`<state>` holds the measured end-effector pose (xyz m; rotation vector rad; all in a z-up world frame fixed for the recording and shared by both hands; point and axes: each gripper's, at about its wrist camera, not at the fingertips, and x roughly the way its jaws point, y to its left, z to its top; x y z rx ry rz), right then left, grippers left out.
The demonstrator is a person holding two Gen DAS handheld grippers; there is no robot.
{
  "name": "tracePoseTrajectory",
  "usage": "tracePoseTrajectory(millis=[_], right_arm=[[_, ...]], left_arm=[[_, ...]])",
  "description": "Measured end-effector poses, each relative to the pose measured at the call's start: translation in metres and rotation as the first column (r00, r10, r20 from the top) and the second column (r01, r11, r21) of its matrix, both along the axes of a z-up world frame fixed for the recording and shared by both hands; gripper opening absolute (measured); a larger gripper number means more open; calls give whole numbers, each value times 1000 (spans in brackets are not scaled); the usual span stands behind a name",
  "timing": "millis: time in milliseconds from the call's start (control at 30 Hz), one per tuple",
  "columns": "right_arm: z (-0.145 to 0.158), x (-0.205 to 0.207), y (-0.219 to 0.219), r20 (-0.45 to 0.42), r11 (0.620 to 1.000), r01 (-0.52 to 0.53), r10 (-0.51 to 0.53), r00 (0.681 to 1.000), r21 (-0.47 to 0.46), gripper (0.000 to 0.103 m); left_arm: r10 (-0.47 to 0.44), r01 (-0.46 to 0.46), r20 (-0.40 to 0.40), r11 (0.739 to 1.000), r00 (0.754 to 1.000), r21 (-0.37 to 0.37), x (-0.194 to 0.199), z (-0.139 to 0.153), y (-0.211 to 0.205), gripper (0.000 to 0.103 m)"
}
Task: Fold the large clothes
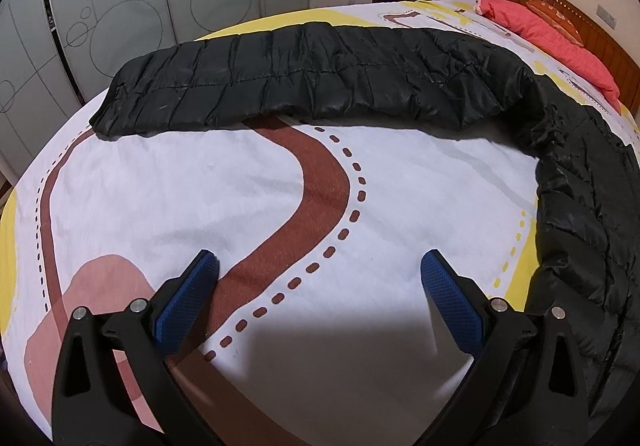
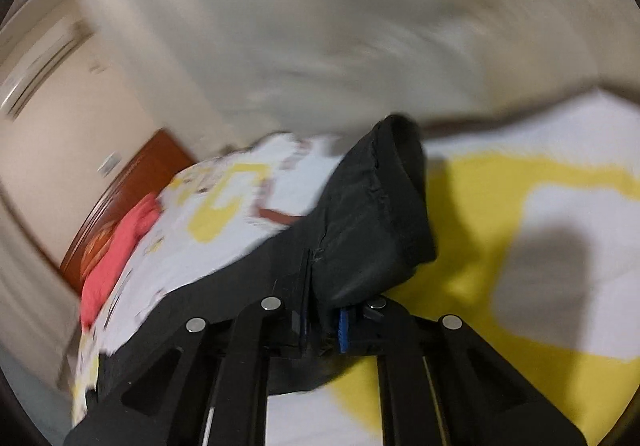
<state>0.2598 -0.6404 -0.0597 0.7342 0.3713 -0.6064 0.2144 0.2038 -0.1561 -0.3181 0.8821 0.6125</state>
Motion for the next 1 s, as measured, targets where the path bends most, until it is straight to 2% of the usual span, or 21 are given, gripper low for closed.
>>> tracePoseTrajectory(millis=[100, 167, 367, 533, 700, 800, 833, 1000], right_arm=[[34, 23, 52, 8, 988, -120, 121, 993, -96, 10], [45, 41, 83, -5, 972, -190, 191, 982, -134, 10], [58, 99, 192, -75, 894, -405, 398, 914, -195, 10], [56, 139, 290, -121, 805, -562, 549, 827, -189, 10], [45, 164, 365, -148, 722, -669, 652, 744, -178, 10], [38, 176, 395, -160, 681, -714, 696, 700, -164, 10], [35, 180, 411, -169, 656, -738, 719, 674, -158, 10], [29, 183, 475, -204, 564, -811, 785, 585, -154, 10]], left_arm=[[-1, 1, -2, 1000, 1000, 6, 1, 0, -1, 101], [-2, 2, 1, 1000, 1000, 4, 1, 0, -2, 101], [-3, 2, 7, 1000, 1000, 9, 2, -2, -3, 101], [-3, 3, 11, 1000, 1000, 16, 1, -3, -4, 101], [-4, 3, 20, 1000, 1000, 14, 0, -4, -4, 101], [-4, 4, 23, 1000, 1000, 12, 0, -4, -5, 101], [-4, 4, 24, 1000, 1000, 12, 0, -4, -5, 101], [-4, 3, 28, 1000, 1000, 9, -3, -4, -4, 101]])
